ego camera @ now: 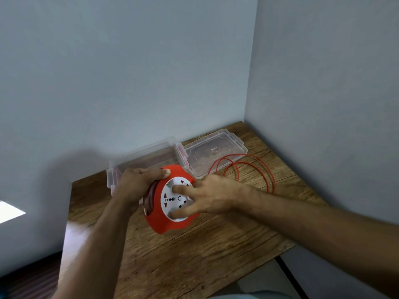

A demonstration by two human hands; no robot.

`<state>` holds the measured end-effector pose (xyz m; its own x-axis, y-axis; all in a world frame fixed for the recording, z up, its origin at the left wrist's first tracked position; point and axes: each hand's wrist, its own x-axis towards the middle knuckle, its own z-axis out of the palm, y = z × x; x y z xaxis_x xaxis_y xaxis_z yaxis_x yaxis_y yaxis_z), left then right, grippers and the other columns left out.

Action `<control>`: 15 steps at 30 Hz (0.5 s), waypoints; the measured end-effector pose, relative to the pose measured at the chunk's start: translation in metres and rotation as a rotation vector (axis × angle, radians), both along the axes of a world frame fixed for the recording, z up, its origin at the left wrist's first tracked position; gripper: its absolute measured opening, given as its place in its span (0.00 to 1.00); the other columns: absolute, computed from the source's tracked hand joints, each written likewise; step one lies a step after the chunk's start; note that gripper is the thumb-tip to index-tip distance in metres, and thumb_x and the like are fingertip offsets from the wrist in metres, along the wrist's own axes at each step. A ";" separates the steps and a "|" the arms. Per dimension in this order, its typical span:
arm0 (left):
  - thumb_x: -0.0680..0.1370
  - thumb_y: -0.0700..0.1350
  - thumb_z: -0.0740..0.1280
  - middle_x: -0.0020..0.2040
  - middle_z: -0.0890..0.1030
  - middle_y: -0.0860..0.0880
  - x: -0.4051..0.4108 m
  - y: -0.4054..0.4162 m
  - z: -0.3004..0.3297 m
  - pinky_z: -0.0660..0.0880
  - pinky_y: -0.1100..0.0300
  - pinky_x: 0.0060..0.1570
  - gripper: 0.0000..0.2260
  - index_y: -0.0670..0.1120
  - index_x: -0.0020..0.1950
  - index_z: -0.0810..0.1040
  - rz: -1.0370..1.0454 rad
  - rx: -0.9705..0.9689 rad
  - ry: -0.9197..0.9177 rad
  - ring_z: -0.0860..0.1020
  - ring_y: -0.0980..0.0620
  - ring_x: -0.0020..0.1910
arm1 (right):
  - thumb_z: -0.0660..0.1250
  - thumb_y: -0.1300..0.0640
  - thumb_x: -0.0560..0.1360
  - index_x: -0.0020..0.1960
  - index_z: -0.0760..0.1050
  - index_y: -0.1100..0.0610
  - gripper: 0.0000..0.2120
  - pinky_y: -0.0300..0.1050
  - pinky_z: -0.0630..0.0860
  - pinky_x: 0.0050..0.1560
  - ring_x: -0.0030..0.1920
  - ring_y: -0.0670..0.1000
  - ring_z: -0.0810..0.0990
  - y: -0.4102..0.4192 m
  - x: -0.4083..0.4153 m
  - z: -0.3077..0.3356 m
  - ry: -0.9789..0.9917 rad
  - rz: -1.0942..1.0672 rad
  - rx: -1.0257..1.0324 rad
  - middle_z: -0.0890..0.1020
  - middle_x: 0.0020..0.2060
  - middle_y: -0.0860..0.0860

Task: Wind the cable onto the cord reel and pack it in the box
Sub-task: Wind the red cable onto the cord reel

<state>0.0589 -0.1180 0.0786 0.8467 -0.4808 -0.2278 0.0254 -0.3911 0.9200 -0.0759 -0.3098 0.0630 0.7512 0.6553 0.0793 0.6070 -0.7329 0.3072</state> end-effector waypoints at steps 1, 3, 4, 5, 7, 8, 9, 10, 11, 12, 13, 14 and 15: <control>0.69 0.52 0.79 0.40 0.90 0.44 0.001 0.000 0.000 0.85 0.48 0.43 0.07 0.49 0.39 0.90 -0.019 0.012 0.018 0.89 0.44 0.39 | 0.70 0.55 0.78 0.75 0.54 0.43 0.34 0.52 0.83 0.32 0.42 0.59 0.84 -0.003 0.003 0.003 0.004 0.052 -0.040 0.66 0.71 0.63; 0.67 0.54 0.78 0.41 0.90 0.43 0.003 0.000 0.002 0.85 0.47 0.46 0.13 0.45 0.40 0.90 -0.052 0.037 0.048 0.89 0.42 0.40 | 0.72 0.55 0.77 0.77 0.55 0.42 0.36 0.54 0.84 0.35 0.43 0.61 0.84 -0.007 0.008 0.011 0.039 0.084 -0.086 0.63 0.73 0.64; 0.67 0.55 0.77 0.42 0.90 0.42 0.004 0.000 0.003 0.85 0.46 0.47 0.15 0.43 0.41 0.90 -0.068 0.048 0.054 0.89 0.41 0.41 | 0.72 0.55 0.77 0.77 0.55 0.41 0.37 0.55 0.84 0.35 0.42 0.61 0.83 -0.007 0.011 0.013 0.060 0.076 -0.099 0.60 0.74 0.64; 0.67 0.55 0.77 0.42 0.90 0.42 0.005 0.000 0.004 0.85 0.46 0.47 0.17 0.42 0.44 0.89 -0.080 0.055 0.055 0.89 0.41 0.41 | 0.73 0.54 0.76 0.77 0.55 0.40 0.38 0.56 0.84 0.34 0.41 0.62 0.83 -0.005 0.013 0.013 0.081 0.065 -0.099 0.59 0.75 0.64; 0.69 0.54 0.77 0.42 0.90 0.42 0.005 -0.002 0.005 0.85 0.43 0.49 0.17 0.41 0.47 0.88 -0.089 0.054 0.047 0.89 0.40 0.41 | 0.73 0.54 0.75 0.77 0.57 0.41 0.38 0.58 0.84 0.33 0.40 0.64 0.83 0.001 0.015 0.013 0.091 0.046 -0.099 0.60 0.74 0.64; 0.68 0.54 0.78 0.43 0.90 0.40 0.004 -0.002 0.004 0.85 0.41 0.49 0.18 0.41 0.48 0.88 -0.084 0.040 0.050 0.89 0.39 0.42 | 0.74 0.53 0.74 0.76 0.59 0.41 0.37 0.57 0.84 0.33 0.39 0.63 0.84 0.004 0.014 0.011 0.052 0.050 -0.106 0.63 0.72 0.65; 0.66 0.54 0.78 0.44 0.90 0.39 0.003 -0.002 0.004 0.85 0.40 0.50 0.21 0.40 0.50 0.88 -0.074 0.018 0.062 0.89 0.37 0.43 | 0.75 0.52 0.73 0.75 0.62 0.42 0.35 0.56 0.84 0.32 0.38 0.62 0.84 0.005 0.013 0.009 -0.011 0.054 -0.098 0.67 0.69 0.65; 0.63 0.55 0.79 0.45 0.90 0.38 0.002 -0.002 0.004 0.84 0.38 0.51 0.23 0.40 0.50 0.88 -0.057 -0.001 0.081 0.89 0.35 0.44 | 0.77 0.50 0.72 0.74 0.66 0.43 0.34 0.55 0.83 0.32 0.38 0.61 0.84 0.006 0.013 0.005 -0.079 0.049 -0.063 0.71 0.66 0.64; 0.62 0.55 0.80 0.45 0.90 0.37 0.001 -0.002 0.004 0.84 0.37 0.51 0.23 0.40 0.50 0.88 -0.041 -0.017 0.099 0.88 0.34 0.44 | 0.77 0.49 0.71 0.73 0.67 0.43 0.33 0.54 0.82 0.31 0.37 0.60 0.84 0.008 0.012 0.001 -0.129 0.033 -0.009 0.74 0.64 0.64; 0.62 0.54 0.81 0.45 0.89 0.37 0.000 -0.001 0.004 0.84 0.36 0.52 0.23 0.40 0.49 0.88 -0.024 -0.031 0.110 0.88 0.34 0.45 | 0.76 0.47 0.72 0.73 0.67 0.43 0.33 0.53 0.81 0.29 0.36 0.60 0.84 0.009 0.011 -0.004 -0.154 -0.004 0.045 0.76 0.61 0.64; 0.60 0.54 0.82 0.45 0.89 0.37 -0.001 -0.001 0.004 0.84 0.37 0.51 0.22 0.40 0.46 0.89 0.000 -0.054 0.110 0.88 0.34 0.44 | 0.73 0.45 0.74 0.74 0.64 0.43 0.32 0.50 0.79 0.27 0.35 0.59 0.83 0.012 0.011 -0.009 -0.156 -0.074 0.100 0.78 0.58 0.63; 0.57 0.55 0.83 0.44 0.89 0.37 -0.001 -0.001 0.004 0.84 0.39 0.50 0.23 0.41 0.44 0.89 0.038 -0.089 0.102 0.89 0.35 0.43 | 0.69 0.42 0.76 0.75 0.62 0.43 0.31 0.46 0.75 0.25 0.34 0.58 0.82 0.016 0.010 -0.013 -0.161 -0.171 0.174 0.80 0.55 0.61; 0.54 0.57 0.83 0.43 0.89 0.37 -0.003 -0.002 0.004 0.85 0.41 0.48 0.25 0.42 0.42 0.90 0.082 -0.136 0.090 0.89 0.36 0.42 | 0.65 0.38 0.76 0.74 0.61 0.44 0.30 0.44 0.72 0.26 0.34 0.57 0.82 0.021 0.010 -0.017 -0.173 -0.288 0.279 0.83 0.51 0.58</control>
<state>0.0559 -0.1199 0.0824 0.8632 -0.4427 -0.2426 0.1371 -0.2569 0.9567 -0.0662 -0.2886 0.0463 0.8602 0.3567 0.3644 0.3228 -0.9341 0.1524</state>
